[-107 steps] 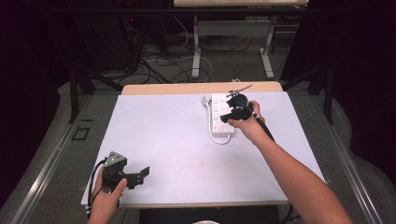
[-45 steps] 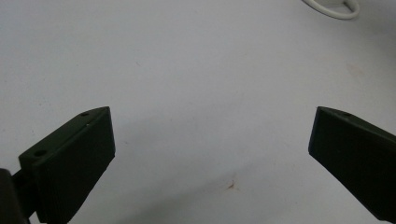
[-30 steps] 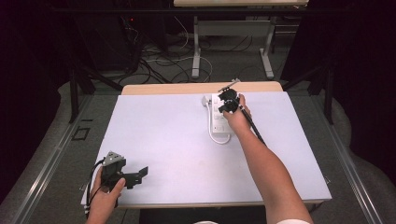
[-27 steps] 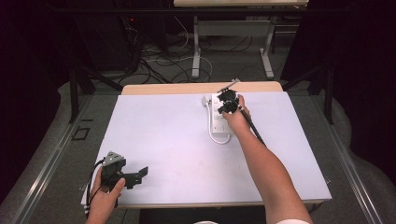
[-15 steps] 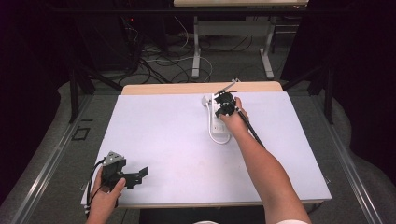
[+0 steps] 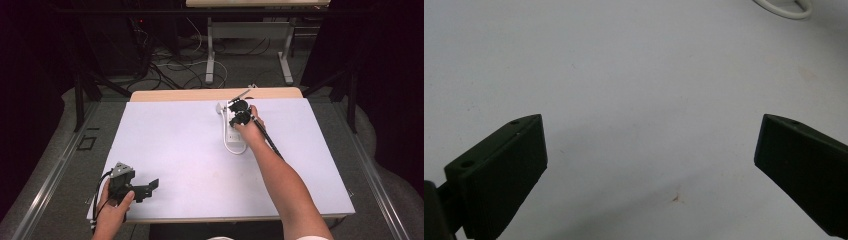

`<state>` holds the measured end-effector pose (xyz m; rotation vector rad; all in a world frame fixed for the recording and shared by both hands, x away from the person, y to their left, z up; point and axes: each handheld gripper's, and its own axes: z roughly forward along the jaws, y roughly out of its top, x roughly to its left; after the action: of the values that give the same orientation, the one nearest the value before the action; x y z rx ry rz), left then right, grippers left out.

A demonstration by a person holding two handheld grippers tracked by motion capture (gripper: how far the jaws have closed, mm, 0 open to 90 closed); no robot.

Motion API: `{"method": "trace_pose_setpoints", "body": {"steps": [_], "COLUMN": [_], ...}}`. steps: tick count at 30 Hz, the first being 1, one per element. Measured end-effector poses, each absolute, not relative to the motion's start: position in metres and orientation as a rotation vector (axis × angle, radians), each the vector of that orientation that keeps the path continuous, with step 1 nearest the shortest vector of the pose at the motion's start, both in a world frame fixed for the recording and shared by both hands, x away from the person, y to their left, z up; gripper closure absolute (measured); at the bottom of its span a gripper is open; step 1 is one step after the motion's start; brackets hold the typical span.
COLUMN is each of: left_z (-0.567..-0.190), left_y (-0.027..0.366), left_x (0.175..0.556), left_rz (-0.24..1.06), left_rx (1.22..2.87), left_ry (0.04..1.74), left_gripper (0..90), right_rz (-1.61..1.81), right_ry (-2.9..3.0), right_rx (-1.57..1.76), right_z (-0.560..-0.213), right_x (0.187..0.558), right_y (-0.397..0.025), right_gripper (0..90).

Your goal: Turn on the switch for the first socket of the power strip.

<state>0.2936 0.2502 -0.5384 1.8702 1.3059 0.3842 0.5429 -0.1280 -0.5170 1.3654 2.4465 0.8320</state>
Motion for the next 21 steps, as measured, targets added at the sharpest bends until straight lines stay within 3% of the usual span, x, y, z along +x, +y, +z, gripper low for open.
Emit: {"method": "trace_pose_setpoints", "body": {"steps": [21], "left_z": [-0.5393], "left_y": [0.2491], "left_x": [0.2956], "left_rz": [0.372], "left_rx": [1.871], "left_ry": [1.312], "left_gripper": [0.4], "right_rz": [0.811], "right_ry": [2.468], "right_rx": [1.333], "right_z": [-0.5190], "right_x": [0.5401], "right_y": [-0.1264], "right_gripper": [90.0]}}
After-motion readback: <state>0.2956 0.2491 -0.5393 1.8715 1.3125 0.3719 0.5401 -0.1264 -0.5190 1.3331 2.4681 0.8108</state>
